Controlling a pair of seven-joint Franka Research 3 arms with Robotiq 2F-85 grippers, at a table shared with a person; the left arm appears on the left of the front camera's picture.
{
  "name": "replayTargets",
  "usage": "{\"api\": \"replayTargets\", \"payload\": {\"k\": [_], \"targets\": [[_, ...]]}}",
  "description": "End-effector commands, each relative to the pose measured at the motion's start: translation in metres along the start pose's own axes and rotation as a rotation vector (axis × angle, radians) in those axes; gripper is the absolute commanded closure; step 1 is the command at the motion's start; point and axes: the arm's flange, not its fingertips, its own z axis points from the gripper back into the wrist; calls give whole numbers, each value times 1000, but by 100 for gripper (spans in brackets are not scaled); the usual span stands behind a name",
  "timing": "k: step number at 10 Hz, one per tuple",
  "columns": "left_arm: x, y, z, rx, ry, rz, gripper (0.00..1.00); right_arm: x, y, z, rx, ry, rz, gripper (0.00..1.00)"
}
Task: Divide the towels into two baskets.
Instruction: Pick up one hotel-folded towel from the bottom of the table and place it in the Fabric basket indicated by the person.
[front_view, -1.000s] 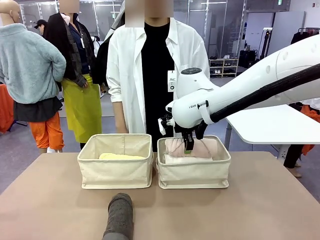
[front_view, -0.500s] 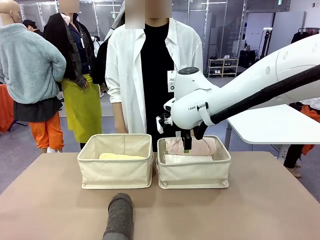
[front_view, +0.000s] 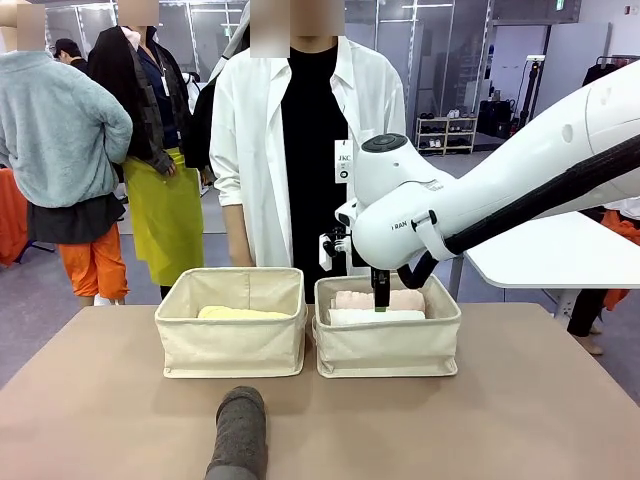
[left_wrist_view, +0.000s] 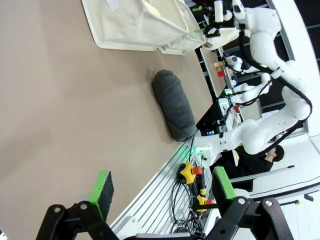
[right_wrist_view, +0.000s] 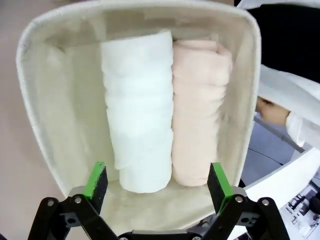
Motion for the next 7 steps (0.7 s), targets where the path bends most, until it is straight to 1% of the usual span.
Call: {"api": "replayTargets", "payload": {"k": [1, 7], "targets": [[-4, -4, 2, -3, 1, -6, 0, 7, -17, 4, -8, -27, 25, 0], [-4, -4, 2, -3, 1, -6, 0, 7, -17, 4, -8, -27, 25, 0]]}}
